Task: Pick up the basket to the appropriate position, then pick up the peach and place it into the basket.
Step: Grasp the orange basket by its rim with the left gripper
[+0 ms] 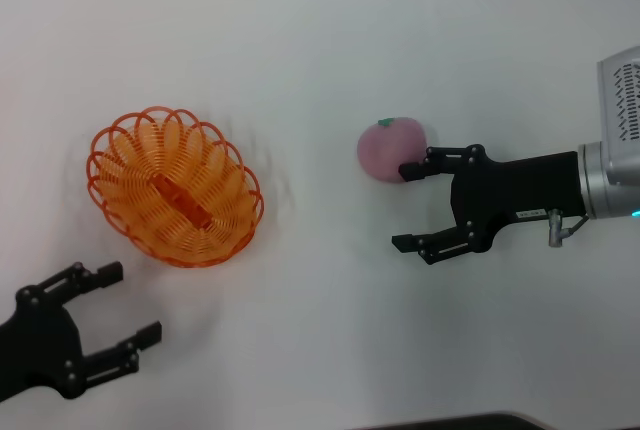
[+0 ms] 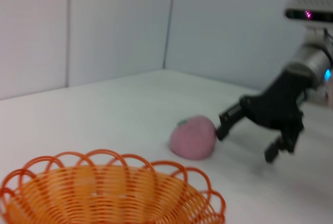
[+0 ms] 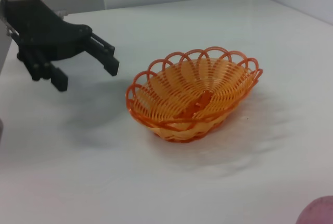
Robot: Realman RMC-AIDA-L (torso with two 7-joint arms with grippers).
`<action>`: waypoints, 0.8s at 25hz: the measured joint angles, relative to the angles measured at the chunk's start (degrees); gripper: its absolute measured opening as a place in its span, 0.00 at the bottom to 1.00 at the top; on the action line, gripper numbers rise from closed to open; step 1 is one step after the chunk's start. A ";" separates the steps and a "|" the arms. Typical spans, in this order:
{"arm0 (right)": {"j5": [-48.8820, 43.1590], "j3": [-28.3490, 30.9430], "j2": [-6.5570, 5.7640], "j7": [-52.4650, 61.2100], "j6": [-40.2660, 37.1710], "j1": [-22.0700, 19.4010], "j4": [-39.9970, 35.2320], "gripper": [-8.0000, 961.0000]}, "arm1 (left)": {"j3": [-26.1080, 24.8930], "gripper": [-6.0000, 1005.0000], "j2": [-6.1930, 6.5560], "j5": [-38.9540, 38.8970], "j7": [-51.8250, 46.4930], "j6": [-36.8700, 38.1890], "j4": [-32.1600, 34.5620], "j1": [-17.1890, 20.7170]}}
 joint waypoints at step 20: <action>-0.07 0.11 0.09 0.78 0.01 0.48 -0.08 0.98 | -3.44 0.81 2.84 0.57 -47.87 -2.85 3.74 -7.50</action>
